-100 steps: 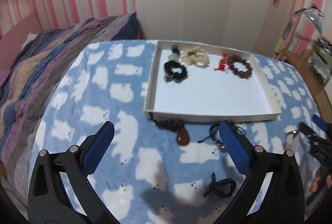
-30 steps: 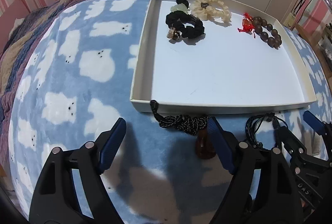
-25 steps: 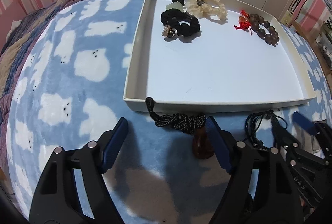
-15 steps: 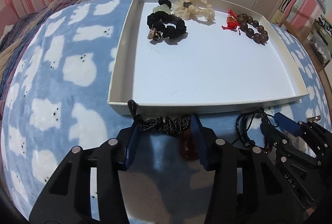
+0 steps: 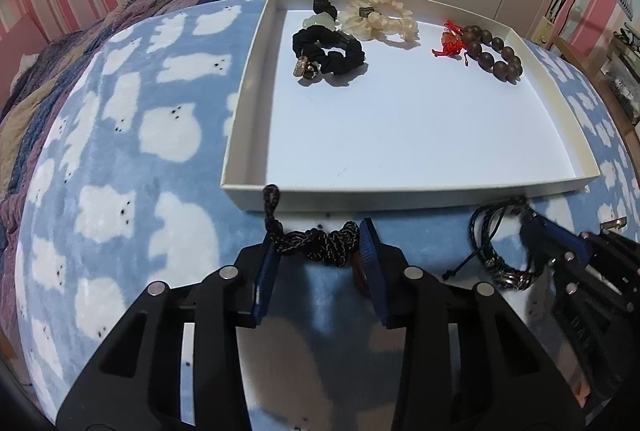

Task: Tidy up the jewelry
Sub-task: 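Grasp the black cord amber pendant with the left tool while the right grasps the leather bracelet, then lower the pendant and leather bracelet into the tray and open both tools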

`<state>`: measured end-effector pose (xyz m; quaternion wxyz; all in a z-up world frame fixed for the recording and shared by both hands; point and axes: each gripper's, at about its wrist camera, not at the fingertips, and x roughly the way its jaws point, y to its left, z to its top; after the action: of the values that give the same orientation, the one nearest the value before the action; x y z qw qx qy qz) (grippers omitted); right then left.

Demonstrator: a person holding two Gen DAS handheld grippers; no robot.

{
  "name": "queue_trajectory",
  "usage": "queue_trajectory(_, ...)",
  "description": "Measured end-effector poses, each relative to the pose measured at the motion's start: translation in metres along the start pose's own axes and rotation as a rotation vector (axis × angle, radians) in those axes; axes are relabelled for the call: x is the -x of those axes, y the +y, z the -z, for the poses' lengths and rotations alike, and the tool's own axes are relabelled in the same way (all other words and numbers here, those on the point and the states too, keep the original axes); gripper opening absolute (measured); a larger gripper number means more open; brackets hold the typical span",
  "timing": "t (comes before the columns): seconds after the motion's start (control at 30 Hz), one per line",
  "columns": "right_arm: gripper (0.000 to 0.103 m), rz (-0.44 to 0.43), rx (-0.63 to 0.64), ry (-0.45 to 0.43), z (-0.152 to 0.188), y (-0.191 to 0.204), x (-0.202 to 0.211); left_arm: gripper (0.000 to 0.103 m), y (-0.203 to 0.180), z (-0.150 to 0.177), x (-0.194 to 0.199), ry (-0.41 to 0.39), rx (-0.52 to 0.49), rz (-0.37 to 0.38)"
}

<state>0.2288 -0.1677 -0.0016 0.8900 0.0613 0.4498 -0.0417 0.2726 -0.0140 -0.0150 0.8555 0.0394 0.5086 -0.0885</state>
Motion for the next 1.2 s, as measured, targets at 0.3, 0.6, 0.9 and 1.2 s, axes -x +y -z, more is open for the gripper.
queue_trajectory(0.3,0.008,0.006,0.0,-0.072,-0.008,-0.013,0.032,0.034,-0.007,0.009,0.036,-0.072,-0.019,-0.013)
queue_trajectory(0.6,0.008,0.045,-0.031,-0.151,-0.044,-0.044,0.054,0.033,-0.018,-0.022,0.066,-0.142,-0.014,0.027)
queue_trajectory(0.9,0.008,0.11,-0.061,-0.087,-0.087,-0.072,0.001,0.033,-0.051,-0.099,0.013,-0.098,-0.037,0.061)
queue_trajectory(1.2,0.008,0.169,-0.105,-0.028,-0.099,-0.095,-0.042,0.033,-0.068,-0.124,-0.034,-0.067,-0.068,-0.003)
